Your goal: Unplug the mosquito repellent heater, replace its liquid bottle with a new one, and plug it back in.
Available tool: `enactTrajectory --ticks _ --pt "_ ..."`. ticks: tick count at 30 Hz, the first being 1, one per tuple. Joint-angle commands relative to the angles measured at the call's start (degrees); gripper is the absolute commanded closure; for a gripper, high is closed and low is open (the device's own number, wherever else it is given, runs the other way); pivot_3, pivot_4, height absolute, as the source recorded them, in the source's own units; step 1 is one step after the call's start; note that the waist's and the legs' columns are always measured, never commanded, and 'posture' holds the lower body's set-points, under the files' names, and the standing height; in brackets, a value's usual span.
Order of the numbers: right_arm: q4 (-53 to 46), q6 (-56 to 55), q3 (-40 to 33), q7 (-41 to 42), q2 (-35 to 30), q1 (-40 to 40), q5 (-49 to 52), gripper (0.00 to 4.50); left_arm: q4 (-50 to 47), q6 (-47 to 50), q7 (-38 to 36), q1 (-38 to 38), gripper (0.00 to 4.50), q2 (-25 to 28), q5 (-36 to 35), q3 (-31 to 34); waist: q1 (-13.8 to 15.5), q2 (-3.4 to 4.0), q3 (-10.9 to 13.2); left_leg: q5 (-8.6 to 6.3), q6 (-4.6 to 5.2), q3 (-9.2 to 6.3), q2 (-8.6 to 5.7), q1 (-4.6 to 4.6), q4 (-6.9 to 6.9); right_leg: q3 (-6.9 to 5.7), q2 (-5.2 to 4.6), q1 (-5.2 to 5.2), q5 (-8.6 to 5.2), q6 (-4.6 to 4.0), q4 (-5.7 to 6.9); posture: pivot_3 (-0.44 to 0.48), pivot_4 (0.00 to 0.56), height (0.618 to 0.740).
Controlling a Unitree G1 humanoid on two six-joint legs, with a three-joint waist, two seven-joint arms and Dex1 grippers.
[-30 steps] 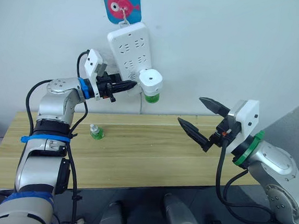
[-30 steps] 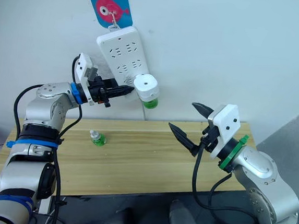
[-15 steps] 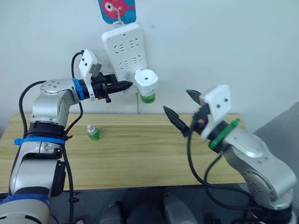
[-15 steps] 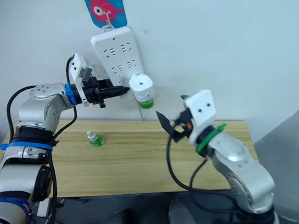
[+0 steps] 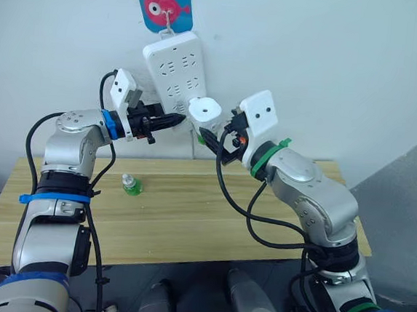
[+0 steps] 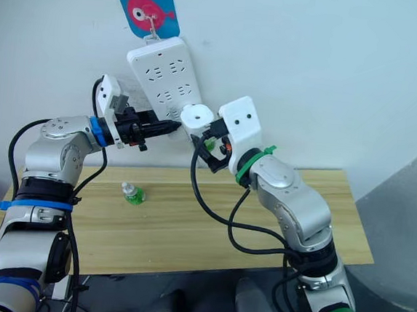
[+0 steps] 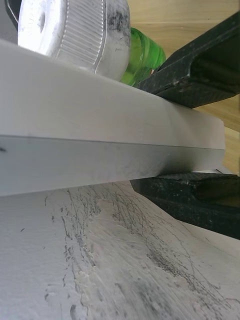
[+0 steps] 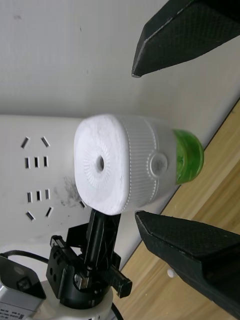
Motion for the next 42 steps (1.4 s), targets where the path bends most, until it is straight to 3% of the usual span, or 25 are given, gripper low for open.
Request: enactTrajectory --ticks 1,15,20,22,26,34,42 --pt "-0.1 -2.2 0.2 1.3 1.3 -1.4 -0.6 0.00 -1.8 -0.1 -0.3 1.1 3.20 0.4 0.2 -0.5 0.0 0.00 0.0 0.00 0.00 -0.01 0.00 0.00 0.00 -0.01 0.00 0.00 0.00 0.00 0.00 -0.307 0.246 0.733" --pt "12.4 -17.2 1.7 1.7 7.3 -3.0 -9.0 0.00 -2.1 0.1 -0.2 1.0 3.20 0.2 0.2 -0.8 -0.1 0.02 0.0 0.00 0.00 -0.03 0.00 0.00 -0.03 -0.04 -0.01 0.00 0.00 -0.02 0.00 -0.314 0.249 0.733" --pt "14.3 -19.1 1.4 2.8 8.2 -3.1 -10.1 1.56 -2.0 0.1 0.0 0.9 3.20 0.2 0.2 -0.8 -0.1 0.04 0.0 0.00 0.00 -0.05 0.00 0.00 -0.03 -0.06 -0.01 0.00 0.01 -0.02 0.01 -0.313 0.253 0.733" --pt "14.4 -19.3 1.4 3.1 8.2 -3.0 -10.3 1.54 -2.0 0.2 0.0 0.9 3.20 0.2 0.2 -0.8 -0.1 0.04 0.0 0.00 0.00 -0.05 -0.01 0.00 -0.03 -0.06 -0.02 0.00 0.01 -0.03 0.03 -0.313 0.254 0.733" --pt "11.9 -18.0 1.0 4.0 7.5 -2.1 -10.3 1.54 -1.5 -0.3 0.6 1.0 3.20 0.2 0.5 -0.8 -0.1 0.04 0.0 0.01 -0.01 -0.06 -0.01 0.00 -0.02 -0.07 -0.02 0.00 0.01 -0.03 0.05 -0.313 0.254 0.733" --pt "-4.7 -5.6 -3.3 5.6 2.7 3.6 -5.3 1.54 1.4 -4.3 2.7 2.3 3.20 1.3 2.5 -0.7 0.1 0.06 0.0 0.00 0.00 -0.11 -0.04 -0.05 -0.14 -0.15 -0.11 0.00 -0.04 -0.03 -0.06 -0.323 0.247 0.733" --pt "-10.6 -2.1 -6.8 3.3 3.1 8.5 -4.2 1.54 -2.4 -8.5 5.2 8.9 3.20 3.1 4.0 -0.3 -2.1 0.10 0.0 0.13 -0.12 -0.03 0.00 0.11 -0.09 -0.02 -0.04 0.04 -0.07 0.03 0.07 -0.335 0.236 0.733"
